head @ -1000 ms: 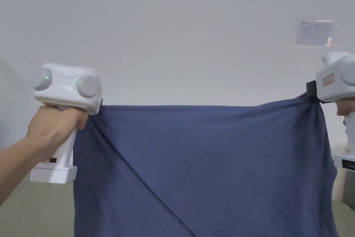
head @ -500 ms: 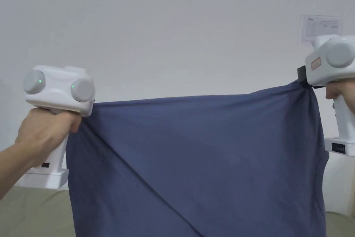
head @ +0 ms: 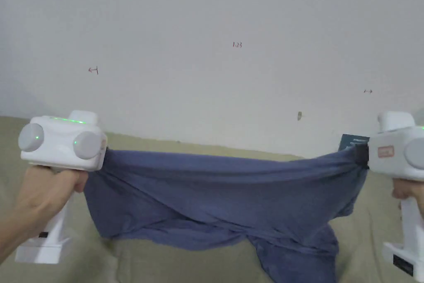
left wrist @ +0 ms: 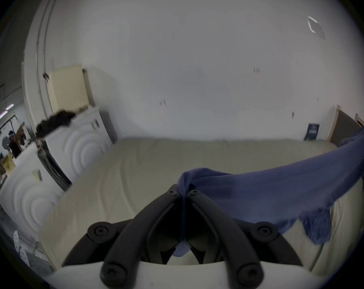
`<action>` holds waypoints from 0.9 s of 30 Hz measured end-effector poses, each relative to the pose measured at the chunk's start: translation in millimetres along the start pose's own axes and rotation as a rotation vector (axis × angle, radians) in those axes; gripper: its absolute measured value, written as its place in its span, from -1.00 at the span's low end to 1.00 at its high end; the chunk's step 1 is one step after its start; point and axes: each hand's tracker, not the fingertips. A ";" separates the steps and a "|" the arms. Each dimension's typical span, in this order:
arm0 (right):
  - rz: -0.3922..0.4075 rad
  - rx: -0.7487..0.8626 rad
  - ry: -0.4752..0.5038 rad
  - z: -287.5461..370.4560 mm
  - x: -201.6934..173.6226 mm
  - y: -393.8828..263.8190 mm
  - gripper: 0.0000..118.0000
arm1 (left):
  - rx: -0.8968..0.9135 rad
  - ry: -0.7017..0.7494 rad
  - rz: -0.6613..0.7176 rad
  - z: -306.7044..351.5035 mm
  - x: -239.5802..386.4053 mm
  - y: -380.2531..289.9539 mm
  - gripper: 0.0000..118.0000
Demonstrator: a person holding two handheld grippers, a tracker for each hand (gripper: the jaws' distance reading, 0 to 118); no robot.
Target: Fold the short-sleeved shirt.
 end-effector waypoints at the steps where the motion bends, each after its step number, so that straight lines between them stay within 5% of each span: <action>1: 0.016 -0.042 -0.004 4.2 -1.0 -21.7 -0.97 | -0.007 -0.019 0.019 1.3 -2.0 -23.0 -1.00; 12: -0.048 -0.229 0.082 137.1 8.6 -232.2 -0.97 | -0.156 -0.090 -0.031 92.6 -50.8 -201.2 -1.00; 27: -0.143 -0.333 0.092 238.6 16.7 -356.7 -0.97 | -0.250 -0.139 0.032 190.0 -93.2 -323.0 -1.00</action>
